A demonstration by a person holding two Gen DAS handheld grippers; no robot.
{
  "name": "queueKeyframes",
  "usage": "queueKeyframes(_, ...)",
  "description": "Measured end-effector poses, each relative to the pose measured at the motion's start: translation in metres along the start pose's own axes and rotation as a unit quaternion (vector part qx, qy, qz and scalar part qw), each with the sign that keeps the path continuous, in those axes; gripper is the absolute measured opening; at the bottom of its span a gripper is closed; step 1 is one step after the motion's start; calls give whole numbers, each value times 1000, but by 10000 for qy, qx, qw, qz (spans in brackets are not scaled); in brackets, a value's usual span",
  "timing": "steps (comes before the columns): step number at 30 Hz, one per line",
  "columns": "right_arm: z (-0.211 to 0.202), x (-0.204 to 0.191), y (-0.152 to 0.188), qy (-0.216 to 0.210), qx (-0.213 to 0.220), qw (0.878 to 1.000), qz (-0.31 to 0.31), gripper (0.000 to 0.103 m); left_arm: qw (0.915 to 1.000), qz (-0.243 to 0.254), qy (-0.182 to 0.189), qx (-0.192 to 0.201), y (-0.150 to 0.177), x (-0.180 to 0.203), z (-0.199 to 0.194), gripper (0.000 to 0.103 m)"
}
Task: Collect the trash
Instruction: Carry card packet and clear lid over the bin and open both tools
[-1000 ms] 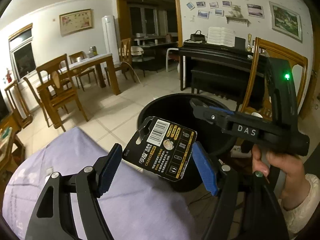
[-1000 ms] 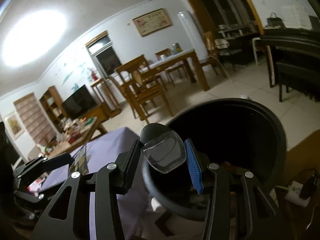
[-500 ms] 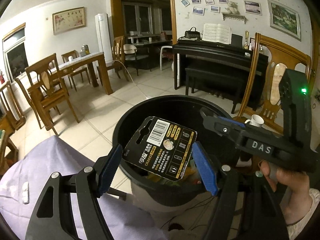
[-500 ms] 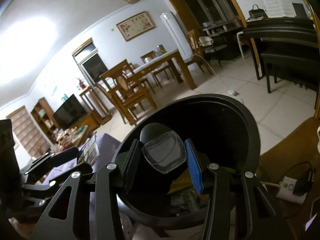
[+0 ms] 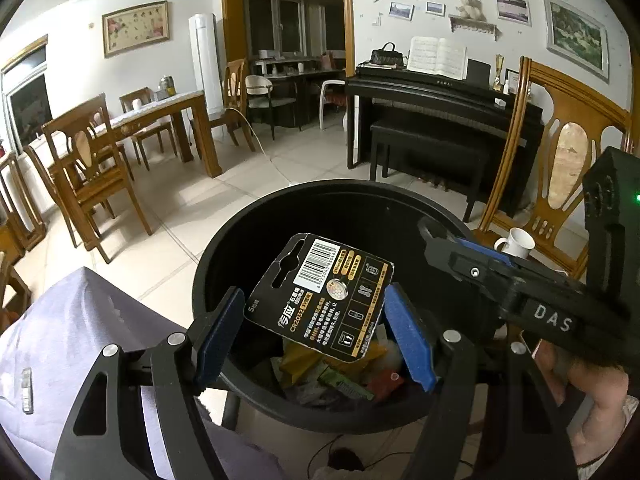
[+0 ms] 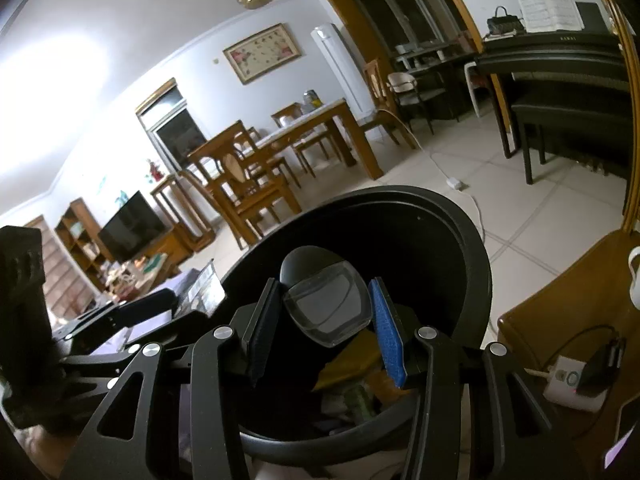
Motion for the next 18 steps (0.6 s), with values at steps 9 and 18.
queueKeyframes(9, 3, 3, 2, -14, -15, 10000, 23, 46, 10000, -8, -28, -88, -2, -1, 7, 71)
queueKeyframes(18, 4, 6, 2, -2, -10, 10000, 23, 46, 9999, -21, -28, -107, -3, 1, 11, 71)
Point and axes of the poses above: each gripper's, at about its wrist camera, not at the fingertips, and z roughly the way its jaws point, x to its right, y to its underside, the point moved 1 cm from there along z, roughly the way its jaws point, and after that the axes turned 10 degrees about -x, right-handed, at the moved point
